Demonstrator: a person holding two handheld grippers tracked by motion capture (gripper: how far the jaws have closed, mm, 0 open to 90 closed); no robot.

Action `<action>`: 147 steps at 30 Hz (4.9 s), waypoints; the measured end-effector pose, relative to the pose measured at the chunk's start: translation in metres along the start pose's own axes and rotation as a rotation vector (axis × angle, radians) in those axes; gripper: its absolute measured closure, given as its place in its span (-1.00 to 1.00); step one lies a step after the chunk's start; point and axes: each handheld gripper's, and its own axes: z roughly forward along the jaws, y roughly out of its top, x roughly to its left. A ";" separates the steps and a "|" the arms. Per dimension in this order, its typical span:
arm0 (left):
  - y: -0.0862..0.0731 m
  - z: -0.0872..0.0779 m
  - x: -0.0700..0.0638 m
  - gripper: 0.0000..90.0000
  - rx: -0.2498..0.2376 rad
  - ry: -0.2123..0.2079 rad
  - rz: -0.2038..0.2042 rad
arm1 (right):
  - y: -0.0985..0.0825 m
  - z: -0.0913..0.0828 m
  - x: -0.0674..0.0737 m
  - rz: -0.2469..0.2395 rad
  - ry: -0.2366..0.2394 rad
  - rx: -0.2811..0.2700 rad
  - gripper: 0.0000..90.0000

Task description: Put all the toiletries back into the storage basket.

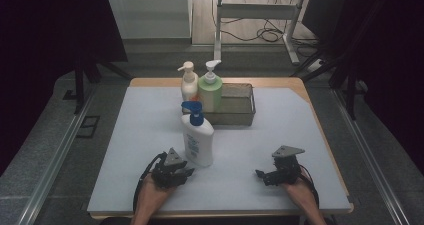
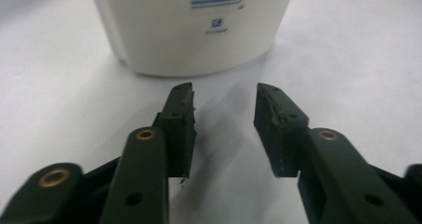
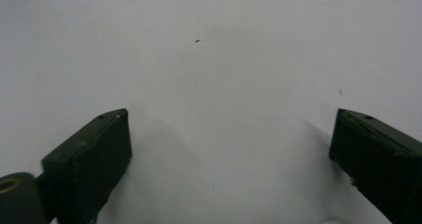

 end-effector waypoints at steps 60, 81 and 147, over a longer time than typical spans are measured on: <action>-0.032 -0.018 0.016 -0.73 -0.017 0.199 -0.092 | 0.090 -0.011 0.049 -0.154 0.208 -0.153 -1.00; -0.032 -0.016 0.016 -0.74 -0.015 0.215 -0.081 | 0.127 0.002 0.069 -0.163 0.248 -0.179 -1.00; -0.032 -0.014 0.021 -0.72 0.003 0.172 -0.113 | 0.190 0.037 0.119 -0.237 0.254 -0.165 -0.17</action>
